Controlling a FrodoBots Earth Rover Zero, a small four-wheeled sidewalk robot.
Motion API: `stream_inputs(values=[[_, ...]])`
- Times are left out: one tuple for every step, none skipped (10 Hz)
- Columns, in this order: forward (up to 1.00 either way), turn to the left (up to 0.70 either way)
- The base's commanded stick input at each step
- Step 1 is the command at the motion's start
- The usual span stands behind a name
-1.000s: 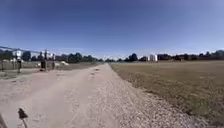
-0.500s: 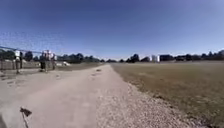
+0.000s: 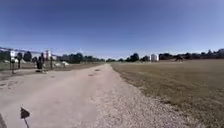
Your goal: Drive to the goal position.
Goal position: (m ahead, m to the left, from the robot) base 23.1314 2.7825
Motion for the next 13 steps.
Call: stream_inputs(values=[[0.69, 0.03], [0.69, 0.03], [0.69, 0.03], [0.69, 0.03], [0.69, 0.03], [0.69, 0.03], [0.69, 0.03], [0.69, 0.03], [0.69, 0.07], [0.69, 0.34], [0.69, 0.34], [0.69, 0.32], [0.69, 0.03]])
